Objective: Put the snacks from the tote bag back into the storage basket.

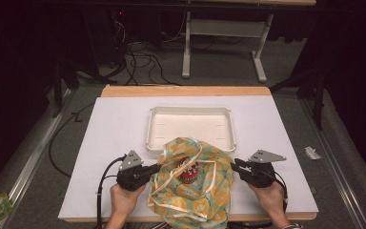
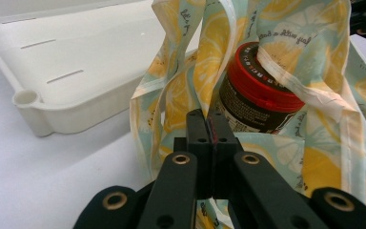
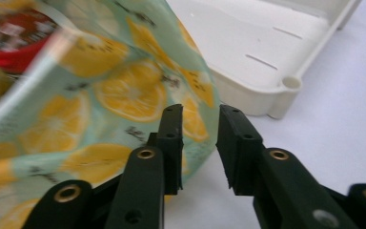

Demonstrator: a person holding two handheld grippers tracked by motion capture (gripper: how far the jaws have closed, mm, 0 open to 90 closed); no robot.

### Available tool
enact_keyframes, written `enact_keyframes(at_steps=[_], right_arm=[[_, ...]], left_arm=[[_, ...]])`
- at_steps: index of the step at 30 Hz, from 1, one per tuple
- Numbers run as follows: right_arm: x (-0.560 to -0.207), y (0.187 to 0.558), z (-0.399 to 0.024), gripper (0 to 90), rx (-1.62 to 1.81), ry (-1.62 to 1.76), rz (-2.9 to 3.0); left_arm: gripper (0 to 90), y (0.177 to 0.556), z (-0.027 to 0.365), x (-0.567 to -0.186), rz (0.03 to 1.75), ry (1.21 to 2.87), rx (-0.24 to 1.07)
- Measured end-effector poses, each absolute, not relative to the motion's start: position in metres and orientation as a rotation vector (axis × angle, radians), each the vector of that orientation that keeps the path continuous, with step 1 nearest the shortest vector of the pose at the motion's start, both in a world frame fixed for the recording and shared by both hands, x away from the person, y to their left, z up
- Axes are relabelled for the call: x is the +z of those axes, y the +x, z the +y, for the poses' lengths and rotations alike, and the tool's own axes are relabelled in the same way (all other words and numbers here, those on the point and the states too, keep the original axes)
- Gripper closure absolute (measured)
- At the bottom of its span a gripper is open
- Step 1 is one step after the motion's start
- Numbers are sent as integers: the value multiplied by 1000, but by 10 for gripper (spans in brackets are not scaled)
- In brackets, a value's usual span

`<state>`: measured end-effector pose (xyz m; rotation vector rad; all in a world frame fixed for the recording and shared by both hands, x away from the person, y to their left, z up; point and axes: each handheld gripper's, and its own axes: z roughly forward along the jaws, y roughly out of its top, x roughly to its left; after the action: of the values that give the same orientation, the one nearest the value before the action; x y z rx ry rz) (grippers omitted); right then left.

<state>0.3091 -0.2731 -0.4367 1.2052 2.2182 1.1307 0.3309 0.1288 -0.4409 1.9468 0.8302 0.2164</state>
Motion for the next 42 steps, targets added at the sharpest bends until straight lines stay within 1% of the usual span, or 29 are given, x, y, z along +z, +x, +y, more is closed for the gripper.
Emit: enact_keyframes(at_steps=[10, 18, 23, 24, 29, 31, 34, 42], right_arm=[[-417, 296, -250, 596, 1212, 1162, 2244], [-411, 301, -227, 555, 1252, 1127, 2285], [-409, 305, -218, 549, 1243, 1121, 2291], [-409, 306, -217, 554, 1232, 1128, 2294], [-418, 315, -214, 789, 1134, 1143, 2332], [-419, 314, -217, 860, 1141, 1139, 2334], [-418, 310, -224, 896, 1145, 1126, 2321], [-413, 303, -247, 900, 1161, 1140, 2264]], left_arm=[[900, 330, 127, -441, 825, 1947, 213], [900, 330, 127, -441, 824, 1947, 211], [900, 330, 127, -441, 824, 1948, 212], [900, 330, 128, -441, 824, 1947, 213], [900, 330, 129, -440, 825, 1943, 218], [900, 330, 129, -440, 823, 1943, 221], [900, 330, 130, -440, 822, 1943, 223], [900, 329, 131, -439, 827, 1935, 233]])
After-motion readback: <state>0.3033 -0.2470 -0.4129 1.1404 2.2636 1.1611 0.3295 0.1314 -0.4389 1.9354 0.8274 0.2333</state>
